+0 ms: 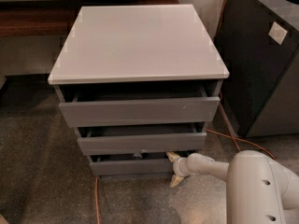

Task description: Pick orange from bottom drawer and place on counter

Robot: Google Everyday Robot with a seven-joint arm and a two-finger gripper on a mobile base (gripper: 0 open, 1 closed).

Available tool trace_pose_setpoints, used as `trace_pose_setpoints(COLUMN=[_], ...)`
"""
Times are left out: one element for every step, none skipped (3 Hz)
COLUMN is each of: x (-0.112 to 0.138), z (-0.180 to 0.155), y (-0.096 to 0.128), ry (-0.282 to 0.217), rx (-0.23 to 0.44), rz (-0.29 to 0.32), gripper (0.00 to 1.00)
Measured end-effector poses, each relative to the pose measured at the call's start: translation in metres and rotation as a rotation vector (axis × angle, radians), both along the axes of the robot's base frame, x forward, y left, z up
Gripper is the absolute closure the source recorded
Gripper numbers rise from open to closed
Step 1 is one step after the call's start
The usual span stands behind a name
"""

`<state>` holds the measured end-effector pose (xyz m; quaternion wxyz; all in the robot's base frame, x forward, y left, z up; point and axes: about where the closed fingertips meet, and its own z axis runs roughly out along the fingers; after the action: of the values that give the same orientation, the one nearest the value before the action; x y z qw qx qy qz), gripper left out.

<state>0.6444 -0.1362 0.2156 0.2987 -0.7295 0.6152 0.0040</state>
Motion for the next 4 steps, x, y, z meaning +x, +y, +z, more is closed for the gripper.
trace_pose_setpoints(x=[0.017, 0.031, 0.039, 0.039], z=[-0.01, -0.019, -0.023, -0.022], y=[-0.003, -0.003, -0.001, -0.002], ry=[-0.013, -0.012, 0.006, 0.038], rx=[0.006, 0.01, 0.006, -0.02], rz=[-0.017, -0.028, -0.032, -0.049], gripper=[0.0, 0.15, 0.38, 0.69])
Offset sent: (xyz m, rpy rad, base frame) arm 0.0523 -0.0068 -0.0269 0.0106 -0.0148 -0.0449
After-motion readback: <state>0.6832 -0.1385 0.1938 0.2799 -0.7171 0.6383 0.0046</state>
